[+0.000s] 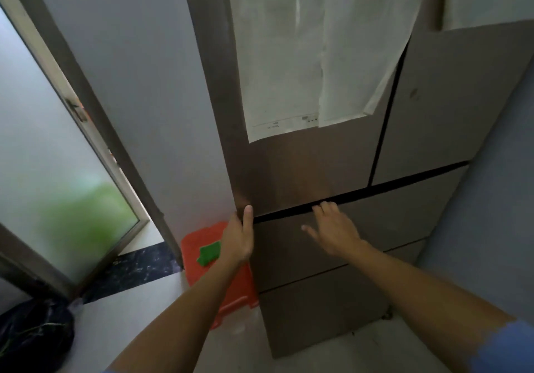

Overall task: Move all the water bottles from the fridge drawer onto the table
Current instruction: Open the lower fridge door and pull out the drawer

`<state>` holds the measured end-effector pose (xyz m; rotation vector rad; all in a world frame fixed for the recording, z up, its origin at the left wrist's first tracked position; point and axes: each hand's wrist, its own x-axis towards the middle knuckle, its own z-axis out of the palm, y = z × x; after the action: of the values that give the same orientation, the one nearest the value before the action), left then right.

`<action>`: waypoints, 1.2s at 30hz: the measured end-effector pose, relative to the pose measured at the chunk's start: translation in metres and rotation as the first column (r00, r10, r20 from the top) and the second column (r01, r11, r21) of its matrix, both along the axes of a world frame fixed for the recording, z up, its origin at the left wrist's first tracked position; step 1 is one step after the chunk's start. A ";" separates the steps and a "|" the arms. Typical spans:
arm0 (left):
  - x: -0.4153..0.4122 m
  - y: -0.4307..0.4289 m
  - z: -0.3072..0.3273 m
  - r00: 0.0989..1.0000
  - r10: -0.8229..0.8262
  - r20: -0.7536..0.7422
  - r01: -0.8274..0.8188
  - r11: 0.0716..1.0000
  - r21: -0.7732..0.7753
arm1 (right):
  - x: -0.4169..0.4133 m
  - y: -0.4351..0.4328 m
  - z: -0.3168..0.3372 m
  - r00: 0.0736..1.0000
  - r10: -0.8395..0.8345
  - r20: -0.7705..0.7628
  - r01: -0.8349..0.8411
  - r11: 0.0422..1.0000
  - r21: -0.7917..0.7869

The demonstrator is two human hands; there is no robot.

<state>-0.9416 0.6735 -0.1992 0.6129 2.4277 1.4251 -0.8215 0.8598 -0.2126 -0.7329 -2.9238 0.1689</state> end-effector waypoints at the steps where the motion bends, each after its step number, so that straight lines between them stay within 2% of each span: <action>1: -0.003 0.001 -0.005 1.000 0.009 -0.014 -0.009 1.000 -0.002 | -0.004 0.003 -0.004 1.000 -0.016 -0.025 0.015 1.000 -0.018; 6: -0.003 0.001 0.000 0.999 0.022 -0.038 -0.024 0.998 -0.057 | -0.012 -0.002 -0.012 0.990 -0.063 -0.125 0.052 0.994 -0.093; 10: 0.013 -0.006 0.000 0.995 0.042 -0.085 -0.052 0.991 -0.121 | 0.015 -0.003 -0.014 0.986 -0.009 -0.167 -0.006 0.996 -0.094; 14: 0.043 -0.026 0.000 0.999 0.033 0.042 -0.028 0.995 -0.097 | 0.062 0.001 -0.018 0.977 0.050 -0.207 -0.088 0.979 -0.182; 18: 0.074 -0.035 0.005 0.999 -0.047 0.024 0.050 0.985 -0.168 | 0.109 -0.002 -0.018 0.968 0.003 -0.252 -0.057 0.976 -0.210; 20: 0.088 -0.033 0.008 0.992 -0.118 -0.032 0.109 0.970 -0.216 | 0.137 -0.007 -0.016 0.965 -0.043 -0.258 -0.012 0.978 -0.210; 24: 0.109 -0.017 0.011 0.953 -0.283 -0.113 0.240 0.926 -0.292 | 0.190 -0.014 -0.008 0.963 -0.124 -0.238 0.053 0.957 -0.284; 28: 0.141 0.008 0.010 0.876 -0.467 -0.117 0.404 0.845 -0.350 | 0.253 -0.018 0.000 0.945 -0.245 -0.215 0.162 0.926 -0.342; 33: 0.191 0.048 0.005 0.775 -0.627 -0.075 0.558 0.736 -0.384 | 0.330 -0.019 0.030 0.935 -0.355 -0.014 0.324 0.870 -0.372; 36: 0.219 0.082 0.010 0.705 -0.701 -0.112 0.598 0.671 -0.437 | 0.367 -0.012 0.043 0.904 -0.417 0.098 0.426 0.856 -0.291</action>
<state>-0.7224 0.7557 -0.1895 1.4760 2.1838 0.5839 -0.4549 0.8478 -0.1694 -1.4135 -2.7032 0.5779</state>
